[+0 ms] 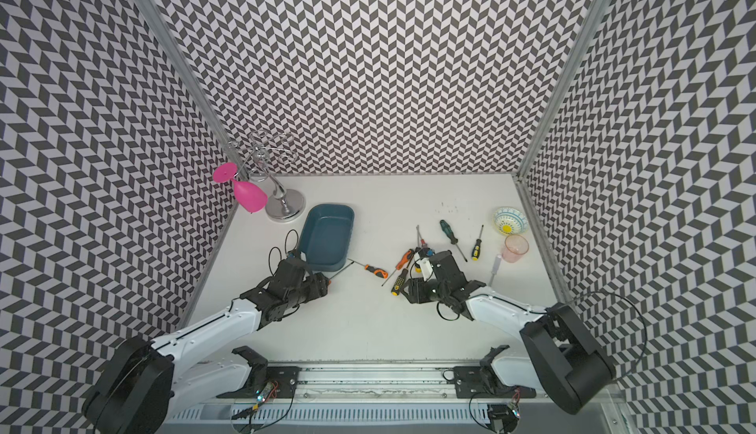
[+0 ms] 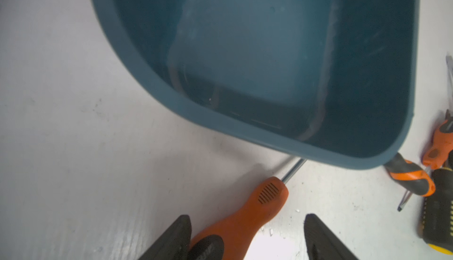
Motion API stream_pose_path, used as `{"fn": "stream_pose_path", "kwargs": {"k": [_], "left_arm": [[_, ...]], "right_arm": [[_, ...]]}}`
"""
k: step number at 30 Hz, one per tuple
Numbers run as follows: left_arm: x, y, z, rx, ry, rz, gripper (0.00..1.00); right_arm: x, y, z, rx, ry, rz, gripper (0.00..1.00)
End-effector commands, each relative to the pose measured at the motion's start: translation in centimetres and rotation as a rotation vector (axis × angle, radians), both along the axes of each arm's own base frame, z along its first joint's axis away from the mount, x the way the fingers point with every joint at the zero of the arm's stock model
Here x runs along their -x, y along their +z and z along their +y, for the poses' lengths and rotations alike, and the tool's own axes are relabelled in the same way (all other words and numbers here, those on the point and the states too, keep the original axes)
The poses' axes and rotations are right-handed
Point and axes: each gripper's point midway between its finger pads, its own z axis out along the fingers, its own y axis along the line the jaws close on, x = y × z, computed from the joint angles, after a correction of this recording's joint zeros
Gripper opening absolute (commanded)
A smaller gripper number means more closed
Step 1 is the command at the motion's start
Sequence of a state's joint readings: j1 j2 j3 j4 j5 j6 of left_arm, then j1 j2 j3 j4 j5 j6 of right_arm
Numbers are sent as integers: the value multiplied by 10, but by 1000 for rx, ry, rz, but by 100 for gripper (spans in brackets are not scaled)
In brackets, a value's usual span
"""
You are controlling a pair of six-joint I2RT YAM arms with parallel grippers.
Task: Put the screwdriver on the desktop into the storage box
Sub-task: Pick up the screwdriver from the center of the board.
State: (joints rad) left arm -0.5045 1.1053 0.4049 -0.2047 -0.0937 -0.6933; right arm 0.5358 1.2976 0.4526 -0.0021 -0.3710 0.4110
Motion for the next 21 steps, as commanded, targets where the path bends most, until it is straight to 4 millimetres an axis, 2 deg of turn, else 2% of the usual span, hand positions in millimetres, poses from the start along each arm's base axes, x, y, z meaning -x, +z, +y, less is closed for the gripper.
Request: {"fn": "stream_pose_path", "kwargs": {"k": [1, 8, 12, 17, 21], "left_arm": [[14, -14, 3, -27, -5, 51, 78], [25, -16, -15, -37, -80, 58, 64], [34, -19, -24, -100, -126, 68, 57], [43, -24, -34, -196, -187, 84, 56], [51, -30, -46, -274, -240, 110, 49]], "right_arm": [[-8, 8, 7, -21, 3, -42, 63], [-8, 5, 5, -7, -7, -39, 63], [-9, 3, 5, -4, -13, -35, 63], [-10, -2, 5, 3, -18, -26, 63], [-10, -5, 5, 4, -24, -17, 62]]}}
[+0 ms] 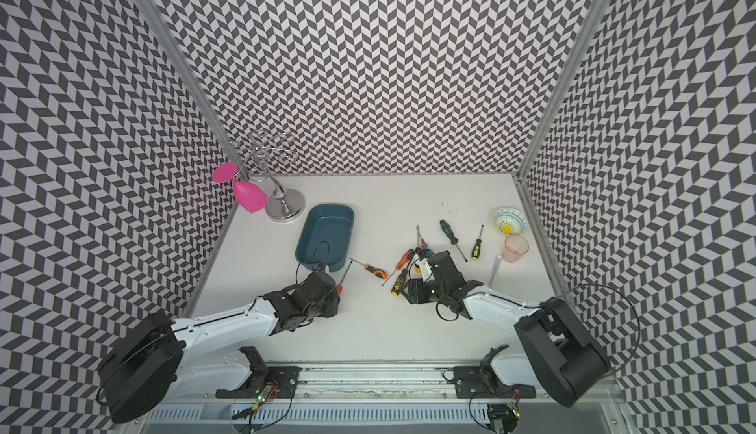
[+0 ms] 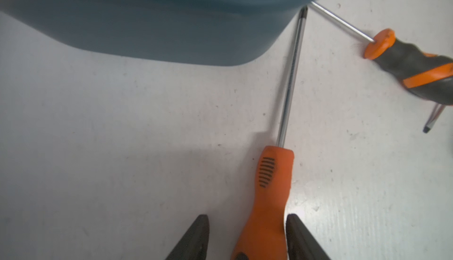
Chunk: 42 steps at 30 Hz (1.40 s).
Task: Put the screwdriver on the desktop into the storage box
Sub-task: Pick up the screwdriver from the center of the board, then place the screwdriver in the storage box.
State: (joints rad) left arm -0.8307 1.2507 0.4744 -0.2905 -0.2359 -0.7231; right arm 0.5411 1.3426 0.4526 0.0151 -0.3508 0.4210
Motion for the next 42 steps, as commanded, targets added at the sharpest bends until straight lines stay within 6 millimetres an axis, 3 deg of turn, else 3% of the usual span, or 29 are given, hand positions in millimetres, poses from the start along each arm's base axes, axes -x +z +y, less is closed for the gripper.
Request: {"fn": "stream_pose_path", "kwargs": {"k": [1, 3, 12, 16, 22, 27, 32, 39, 42], "left_arm": [[12, -11, 3, -120, -28, 43, 48], [16, -13, -3, -158, -53, 46, 45], [18, -2, -40, -144, -133, 34, 7], [8, 30, -58, -72, -156, -26, 0], [-14, 80, -72, -2, -160, -124, 0], [-43, 109, -63, 16, -123, -179, 0], [-83, 122, -27, -3, -17, -209, 0], [-122, 123, 4, -37, 65, -221, 0], [-133, 115, 3, -49, 63, -200, 0]], "right_arm": [[-9, 7, 6, -19, -8, -41, 62], [-9, 5, 5, -14, -12, -40, 62], [-10, 3, 3, 0, -19, -42, 62], [-12, 7, 0, 5, -34, -60, 62], [-13, 12, -1, -1, -40, -78, 62], [-12, 12, -2, -1, -40, -79, 62], [-11, 14, -2, -6, -43, -86, 62], [-10, 16, -2, -13, -39, -92, 62], [-10, 15, -2, -15, -38, -91, 62]]}}
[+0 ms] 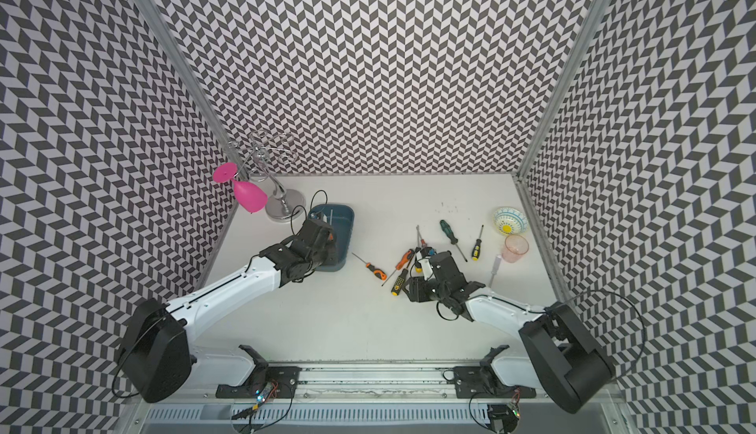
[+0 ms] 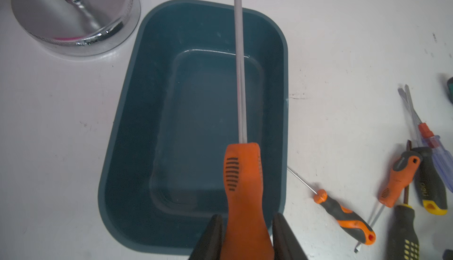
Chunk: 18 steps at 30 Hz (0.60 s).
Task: Put the screwdriver on the desktop into the storage box
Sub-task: Place the screwdriver in the storage box.
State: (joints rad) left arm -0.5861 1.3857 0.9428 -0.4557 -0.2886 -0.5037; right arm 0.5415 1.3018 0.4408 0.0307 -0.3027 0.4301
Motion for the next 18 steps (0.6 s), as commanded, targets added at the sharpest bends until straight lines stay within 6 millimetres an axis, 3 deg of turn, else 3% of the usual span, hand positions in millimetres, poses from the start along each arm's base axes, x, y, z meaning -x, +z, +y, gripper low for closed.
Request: {"fn": "stream_pose_path", "kwargs": {"k": [1, 9, 18], "left_arm": [[-17, 1, -9, -2, -41, -7, 0], [-42, -29, -13, -71, -39, 37, 0], [-51, -53, -22, -78, -69, 80, 7]], "right_arm": [[-2, 7, 3, -18, 2, -40, 62], [-2, 9, 2, -22, 0, -46, 62], [-2, 7, 2, -22, -2, -49, 62]]}}
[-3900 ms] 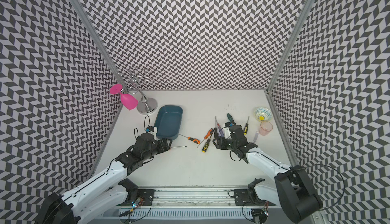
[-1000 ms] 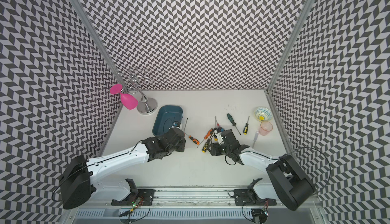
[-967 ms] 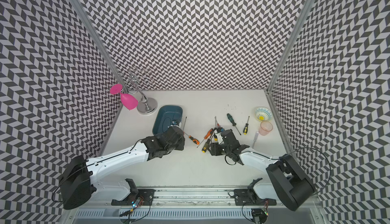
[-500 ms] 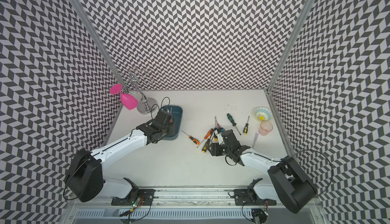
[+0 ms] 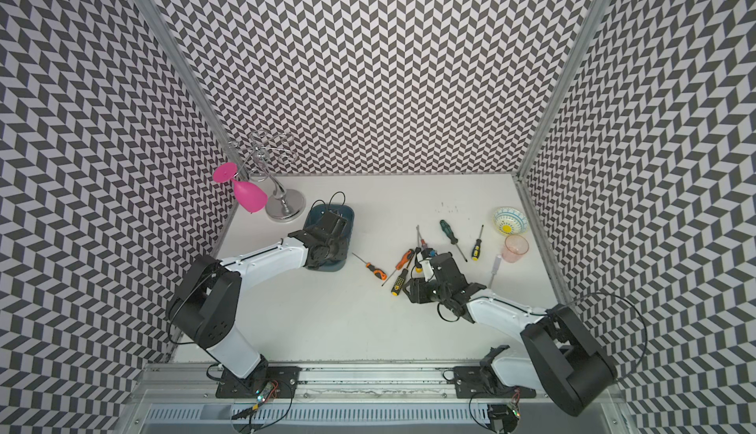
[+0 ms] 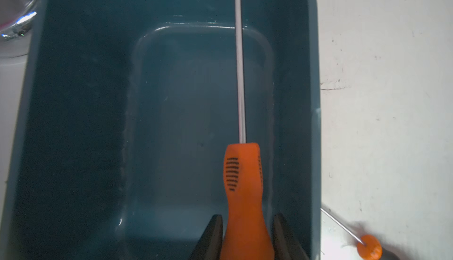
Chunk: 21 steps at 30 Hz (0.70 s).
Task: Put the screwdriver on the desktop into the storage box
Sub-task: Place the screwdriver in the storage box.
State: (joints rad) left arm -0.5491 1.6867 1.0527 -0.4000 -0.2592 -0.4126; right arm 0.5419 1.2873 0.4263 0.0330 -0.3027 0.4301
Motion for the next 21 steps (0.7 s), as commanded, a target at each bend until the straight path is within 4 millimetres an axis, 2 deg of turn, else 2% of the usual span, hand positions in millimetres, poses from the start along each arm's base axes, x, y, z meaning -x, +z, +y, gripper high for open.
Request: {"fn": "stream_pose_path", "kwargs": {"k": [1, 8, 12, 18, 21], "left_arm": [[-14, 8, -11, 34, -20, -34, 9], [-15, 4, -12, 35, -22, -32, 27], [-14, 6, -12, 43, -21, -35, 41], [-11, 16, -10, 60, -12, -50, 49], [-7, 25, -6, 69, 4, -65, 49]], "right_arm": [[-5, 8, 4, -20, -2, -46, 62], [-6, 5, 4, -14, -3, -41, 62], [-8, 6, 4, -13, -8, -43, 62], [-8, 6, 4, -12, -6, -44, 62], [-8, 7, 4, -13, -4, -44, 62]]}}
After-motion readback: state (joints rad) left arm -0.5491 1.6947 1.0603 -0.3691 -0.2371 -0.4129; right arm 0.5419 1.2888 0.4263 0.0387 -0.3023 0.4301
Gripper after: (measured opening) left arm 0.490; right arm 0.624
